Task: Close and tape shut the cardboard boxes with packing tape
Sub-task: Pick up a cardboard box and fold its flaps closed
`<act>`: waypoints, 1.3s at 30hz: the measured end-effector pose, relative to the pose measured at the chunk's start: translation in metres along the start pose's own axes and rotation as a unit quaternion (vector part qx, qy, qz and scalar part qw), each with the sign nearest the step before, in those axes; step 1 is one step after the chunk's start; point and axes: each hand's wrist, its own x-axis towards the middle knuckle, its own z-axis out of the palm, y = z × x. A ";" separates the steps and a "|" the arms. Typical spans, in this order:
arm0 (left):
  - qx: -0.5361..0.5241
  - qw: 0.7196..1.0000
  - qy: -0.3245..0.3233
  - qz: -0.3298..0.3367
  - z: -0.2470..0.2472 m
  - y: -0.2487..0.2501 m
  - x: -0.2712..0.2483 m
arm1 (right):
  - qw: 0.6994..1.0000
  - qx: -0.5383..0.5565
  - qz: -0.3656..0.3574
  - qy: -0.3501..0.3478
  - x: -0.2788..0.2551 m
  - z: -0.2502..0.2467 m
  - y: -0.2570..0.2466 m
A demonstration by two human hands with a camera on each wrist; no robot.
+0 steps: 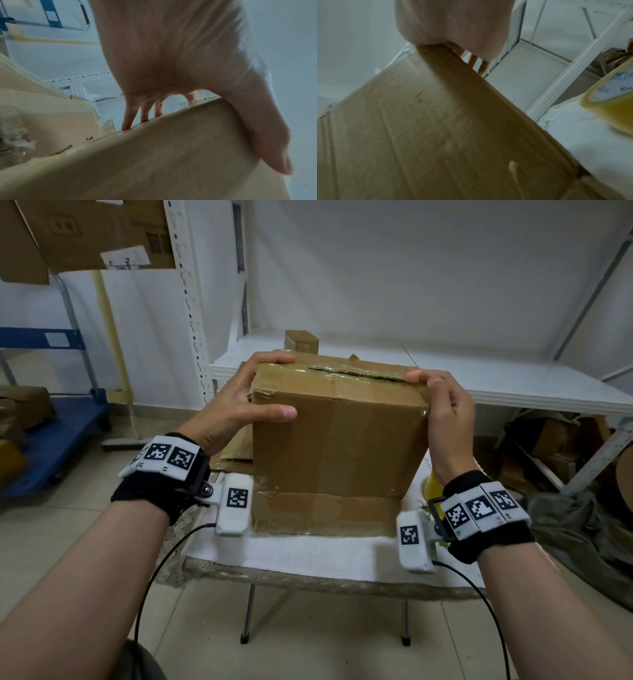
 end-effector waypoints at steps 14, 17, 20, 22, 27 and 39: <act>-0.074 0.995 0.053 0.039 -0.002 0.010 0.003 | 0.980 0.179 0.070 -0.042 -0.001 -0.006 -0.011; -0.076 0.995 0.058 0.039 -0.005 0.011 0.001 | 0.977 0.188 0.084 -0.051 -0.002 -0.003 -0.013; -0.080 0.994 0.068 0.030 -0.003 0.009 -0.001 | 0.977 0.179 0.105 -0.056 -0.002 0.001 -0.009; -0.086 0.993 0.081 0.031 -0.003 0.008 -0.002 | 0.978 0.165 0.115 -0.059 -0.002 0.002 -0.007; -0.150 0.976 0.152 0.039 -0.013 0.003 -0.003 | 0.968 0.067 0.235 -0.052 0.002 -0.006 0.009; -0.337 0.889 0.308 -0.047 -0.003 -0.011 0.002 | 0.908 0.072 0.400 -0.098 -0.002 -0.011 0.025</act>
